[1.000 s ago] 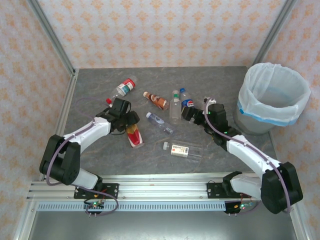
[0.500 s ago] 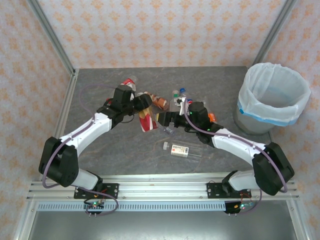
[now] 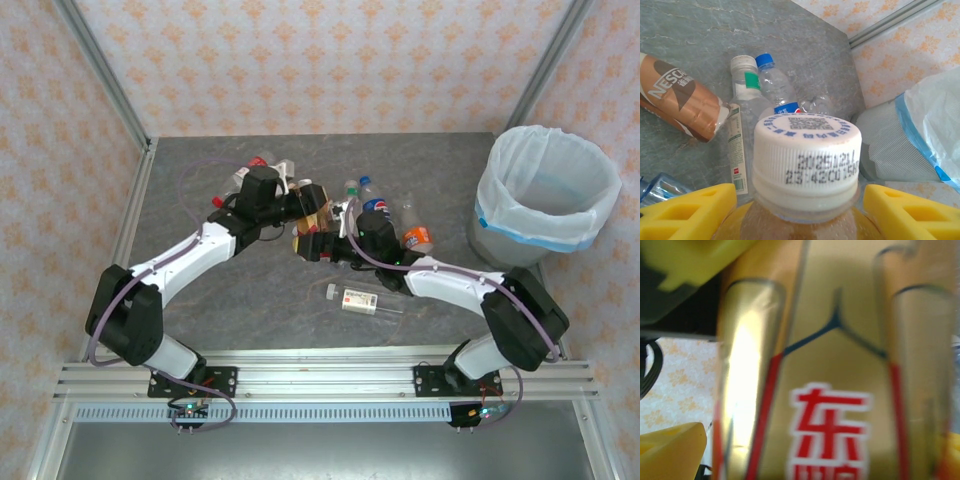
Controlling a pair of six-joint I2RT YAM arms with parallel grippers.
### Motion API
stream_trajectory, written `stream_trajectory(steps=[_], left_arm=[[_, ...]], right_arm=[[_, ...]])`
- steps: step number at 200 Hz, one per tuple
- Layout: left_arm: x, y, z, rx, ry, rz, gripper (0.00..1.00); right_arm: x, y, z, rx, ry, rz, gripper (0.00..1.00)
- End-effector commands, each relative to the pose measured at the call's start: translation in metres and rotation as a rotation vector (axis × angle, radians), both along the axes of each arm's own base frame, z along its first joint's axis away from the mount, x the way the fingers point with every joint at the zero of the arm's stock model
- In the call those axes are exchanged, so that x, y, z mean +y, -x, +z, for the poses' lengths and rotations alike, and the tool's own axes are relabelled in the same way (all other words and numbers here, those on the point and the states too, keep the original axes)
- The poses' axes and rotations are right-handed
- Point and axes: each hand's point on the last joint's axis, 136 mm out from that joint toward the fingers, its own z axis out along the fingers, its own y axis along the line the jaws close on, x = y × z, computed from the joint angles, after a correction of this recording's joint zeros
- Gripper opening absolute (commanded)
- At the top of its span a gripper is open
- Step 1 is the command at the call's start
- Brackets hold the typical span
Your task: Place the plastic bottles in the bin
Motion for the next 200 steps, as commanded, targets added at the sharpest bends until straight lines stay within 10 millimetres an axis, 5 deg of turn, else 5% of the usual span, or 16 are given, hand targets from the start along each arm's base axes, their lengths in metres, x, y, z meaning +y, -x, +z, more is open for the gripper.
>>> stream_trajectory(steps=[1, 57, 147, 200], left_arm=[[-0.014, -0.004, 0.023, -0.072, 0.035, -0.051, 0.56], [-0.021, -0.001, 0.025, -0.078, 0.047, -0.074, 0.56], [-0.02, 0.007, 0.026, -0.071, 0.045, -0.094, 0.58], [-0.015, 0.011, 0.041, -0.08, 0.019, -0.094, 0.98]], right_arm=[[0.011, -0.003, 0.019, -0.052, -0.047, 0.034, 0.99], [0.013, -0.008, 0.016, -0.034, -0.045, 0.015, 1.0], [-0.002, -0.003, 0.026, -0.115, -0.059, -0.021, 0.49], [-0.014, -0.01, 0.013, -0.126, 0.024, -0.092, 0.41]])
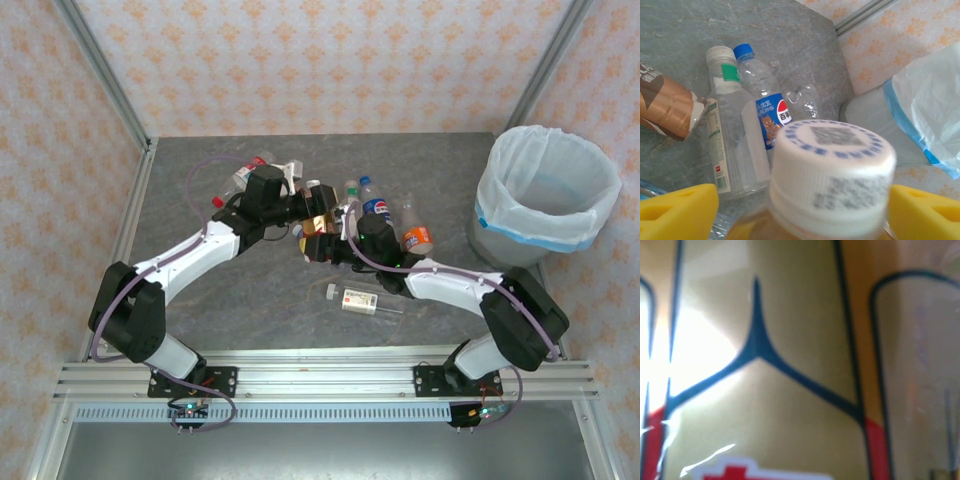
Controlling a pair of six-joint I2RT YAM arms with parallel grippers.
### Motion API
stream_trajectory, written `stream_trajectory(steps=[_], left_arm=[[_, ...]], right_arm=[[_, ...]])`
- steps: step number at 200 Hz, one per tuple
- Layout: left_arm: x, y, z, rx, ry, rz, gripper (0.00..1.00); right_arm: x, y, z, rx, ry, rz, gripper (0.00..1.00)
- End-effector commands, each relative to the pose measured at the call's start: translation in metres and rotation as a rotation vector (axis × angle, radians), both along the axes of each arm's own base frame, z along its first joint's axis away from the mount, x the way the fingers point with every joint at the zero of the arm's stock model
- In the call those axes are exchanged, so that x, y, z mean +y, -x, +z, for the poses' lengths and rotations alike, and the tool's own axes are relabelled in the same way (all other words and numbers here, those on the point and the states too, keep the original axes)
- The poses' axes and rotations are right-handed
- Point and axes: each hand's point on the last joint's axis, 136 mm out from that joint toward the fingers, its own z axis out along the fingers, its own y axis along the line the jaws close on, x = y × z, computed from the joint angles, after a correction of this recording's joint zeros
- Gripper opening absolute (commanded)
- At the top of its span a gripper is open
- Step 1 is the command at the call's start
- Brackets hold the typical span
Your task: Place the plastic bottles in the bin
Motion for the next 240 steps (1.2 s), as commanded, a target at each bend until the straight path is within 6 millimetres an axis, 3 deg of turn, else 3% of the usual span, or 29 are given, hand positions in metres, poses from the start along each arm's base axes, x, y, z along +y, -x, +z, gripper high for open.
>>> stream_trajectory(steps=[1, 71, 101, 138, 159, 184, 188, 207, 240], left_arm=[[0.002, 0.006, 0.036, -0.06, 0.014, -0.019, 0.98], [0.038, 0.008, 0.066, -0.203, -0.021, 0.14, 1.0], [0.063, 0.014, 0.067, -0.26, -0.063, 0.245, 1.0], [0.096, 0.021, 0.056, -0.284, -0.158, 0.36, 1.0], [0.117, 0.024, 0.043, -0.253, -0.193, 0.462, 1.0], [0.126, 0.028, 0.027, -0.228, -0.245, 0.489, 1.0], [0.128, 0.029, 0.025, -0.221, -0.264, 0.488, 1.0], [0.142, 0.033, 0.01, -0.145, -0.329, 0.535, 1.0], [0.127, 0.032, 0.005, -0.153, -0.263, 0.455, 1.0]], right_arm=[[-0.007, -0.007, 0.019, -0.104, 0.009, -0.048, 0.41], [-0.038, -0.014, -0.005, -0.106, 0.199, -0.159, 0.41], [-0.058, -0.02, -0.01, -0.1, 0.306, -0.225, 0.41], [-0.091, -0.029, -0.001, -0.126, 0.411, -0.295, 0.41], [-0.114, -0.037, 0.013, -0.14, 0.45, -0.354, 0.41], [-0.134, -0.047, 0.037, -0.164, 0.455, -0.412, 0.41], [-0.138, -0.046, 0.05, -0.189, 0.44, -0.426, 0.41], [-0.152, -0.051, 0.075, -0.237, 0.446, -0.464, 0.41], [-0.185, -0.063, 0.118, -0.297, 0.459, -0.563, 0.41]])
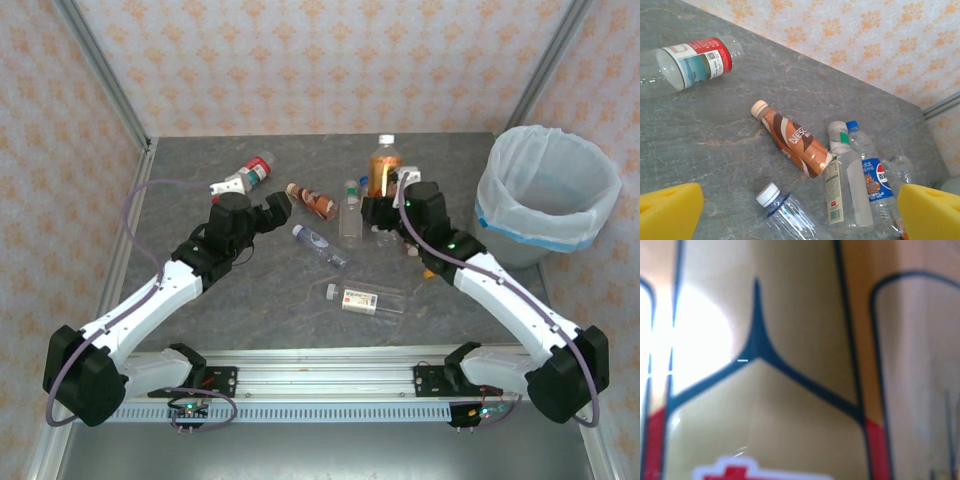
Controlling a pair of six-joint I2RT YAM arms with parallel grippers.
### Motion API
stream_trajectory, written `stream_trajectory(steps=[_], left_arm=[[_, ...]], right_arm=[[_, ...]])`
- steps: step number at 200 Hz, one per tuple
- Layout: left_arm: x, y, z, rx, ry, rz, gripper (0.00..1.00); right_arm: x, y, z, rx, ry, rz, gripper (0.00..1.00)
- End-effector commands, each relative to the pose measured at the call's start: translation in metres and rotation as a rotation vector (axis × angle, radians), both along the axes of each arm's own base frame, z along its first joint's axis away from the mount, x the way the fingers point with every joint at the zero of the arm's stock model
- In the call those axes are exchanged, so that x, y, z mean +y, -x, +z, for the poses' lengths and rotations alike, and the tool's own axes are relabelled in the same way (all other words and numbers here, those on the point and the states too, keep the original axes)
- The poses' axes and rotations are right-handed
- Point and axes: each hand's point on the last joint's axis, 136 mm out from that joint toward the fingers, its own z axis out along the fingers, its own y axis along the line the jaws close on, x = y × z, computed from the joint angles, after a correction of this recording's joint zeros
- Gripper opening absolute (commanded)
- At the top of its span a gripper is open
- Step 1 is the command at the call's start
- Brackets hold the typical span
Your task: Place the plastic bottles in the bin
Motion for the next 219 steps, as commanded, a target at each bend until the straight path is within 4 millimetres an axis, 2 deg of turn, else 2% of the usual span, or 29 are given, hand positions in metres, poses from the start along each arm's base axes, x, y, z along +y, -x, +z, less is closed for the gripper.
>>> stream_trajectory(steps=[1, 22, 63, 95, 111, 134, 150, 168, 203, 209, 219], left_arm=[[0.001, 0.001, -0.006, 0.016, 0.001, -0.006, 1.0], [0.004, -0.001, -0.01, 0.056, -0.029, 0.013, 1.0], [0.002, -0.004, -0.016, 0.07, -0.005, 0.025, 1.0], [-0.01, -0.004, -0.02, 0.086, -0.007, -0.038, 1.0], [-0.014, -0.005, -0.023, 0.092, -0.003, -0.06, 1.0], [-0.016, -0.006, -0.025, 0.094, 0.001, -0.067, 1.0], [-0.025, -0.004, -0.022, 0.07, 0.02, -0.12, 1.0], [-0.025, -0.002, -0.02, 0.048, 0.041, -0.126, 1.0], [-0.021, -0.001, -0.022, 0.05, 0.042, -0.101, 1.0], [-0.021, -0.002, -0.021, 0.047, 0.048, -0.097, 1.0], [-0.021, -0.003, -0.02, 0.044, 0.059, -0.091, 1.0]], right_arm=[[-0.03, -0.005, 0.031, -0.064, 0.065, -0.075, 0.41], [-0.056, -0.011, 0.054, -0.115, 0.111, -0.148, 0.41], [-0.104, -0.014, 0.111, -0.231, 0.154, -0.266, 0.43], [-0.155, -0.011, 0.14, -0.27, 0.196, -0.429, 0.43], [-0.179, -0.01, 0.148, -0.277, 0.21, -0.505, 0.43], [-0.219, -0.01, 0.149, -0.265, 0.221, -0.641, 0.43], [-0.247, -0.01, 0.144, -0.25, 0.225, -0.732, 0.43], [-0.273, -0.012, 0.134, -0.218, 0.241, -0.804, 0.43], [-0.313, -0.019, 0.107, -0.116, 0.256, -0.881, 0.43], [-0.317, -0.018, 0.107, -0.11, 0.255, -0.89, 0.43], [-0.327, -0.024, 0.094, -0.062, 0.267, -0.906, 0.43]])
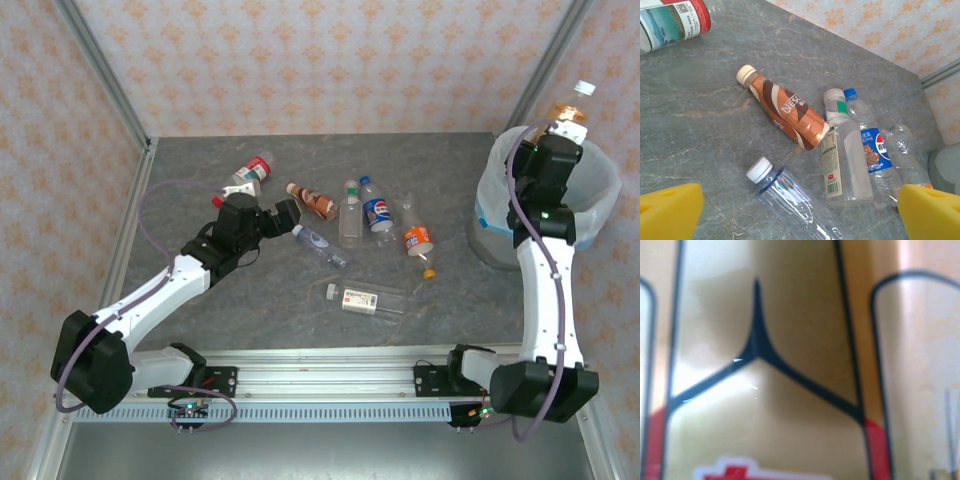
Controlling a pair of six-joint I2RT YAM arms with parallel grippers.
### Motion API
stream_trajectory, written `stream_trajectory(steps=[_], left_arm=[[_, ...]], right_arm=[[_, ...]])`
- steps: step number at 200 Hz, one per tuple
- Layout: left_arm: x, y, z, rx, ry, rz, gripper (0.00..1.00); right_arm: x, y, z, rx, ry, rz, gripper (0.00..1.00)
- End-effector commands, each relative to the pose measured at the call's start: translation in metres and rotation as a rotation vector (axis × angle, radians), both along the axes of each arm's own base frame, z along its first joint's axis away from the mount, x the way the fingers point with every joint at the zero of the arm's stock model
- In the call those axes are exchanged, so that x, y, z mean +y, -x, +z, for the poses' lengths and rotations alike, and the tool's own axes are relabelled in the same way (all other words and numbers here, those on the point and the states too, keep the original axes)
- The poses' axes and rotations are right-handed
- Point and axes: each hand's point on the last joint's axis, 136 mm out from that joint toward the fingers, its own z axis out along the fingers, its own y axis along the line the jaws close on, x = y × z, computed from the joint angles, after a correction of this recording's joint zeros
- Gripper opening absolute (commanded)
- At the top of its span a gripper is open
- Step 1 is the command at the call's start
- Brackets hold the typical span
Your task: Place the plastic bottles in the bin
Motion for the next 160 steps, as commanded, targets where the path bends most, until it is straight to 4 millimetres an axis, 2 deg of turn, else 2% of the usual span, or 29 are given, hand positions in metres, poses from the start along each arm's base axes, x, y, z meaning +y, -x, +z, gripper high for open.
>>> stream_trajectory(steps=[1, 20, 40, 55, 72, 102, 133, 160], left_arm=[[0.001, -0.002, 0.009, -0.04, 0.033, 0.012, 1.0], [0.001, -0.004, 0.008, -0.034, 0.037, 0.023, 1.0], [0.002, -0.005, 0.003, -0.013, 0.025, 0.03, 1.0], [0.001, -0.006, -0.002, 0.003, 0.015, 0.029, 1.0], [0.001, -0.006, -0.006, 0.021, 0.008, 0.027, 1.0], [0.0, -0.007, -0.009, 0.033, 0.003, 0.025, 1.0], [-0.001, -0.01, -0.012, 0.046, -0.012, 0.023, 1.0], [-0.003, -0.012, -0.015, 0.056, -0.015, 0.019, 1.0]], right_arm=[[-0.02, -0.004, -0.012, 0.056, -0.023, -0.051, 0.43], [-0.033, -0.008, -0.03, 0.119, -0.038, -0.084, 0.44], [-0.037, -0.013, -0.051, 0.193, -0.039, -0.091, 0.45], [-0.034, -0.02, -0.069, 0.259, -0.057, -0.055, 0.47], [-0.027, -0.026, -0.081, 0.307, -0.087, -0.009, 0.49], [-0.026, -0.028, -0.089, 0.336, -0.096, 0.002, 0.53], [0.003, -0.033, -0.095, 0.337, -0.191, 0.15, 0.57], [0.014, -0.035, -0.093, 0.306, -0.225, 0.197, 0.59]])
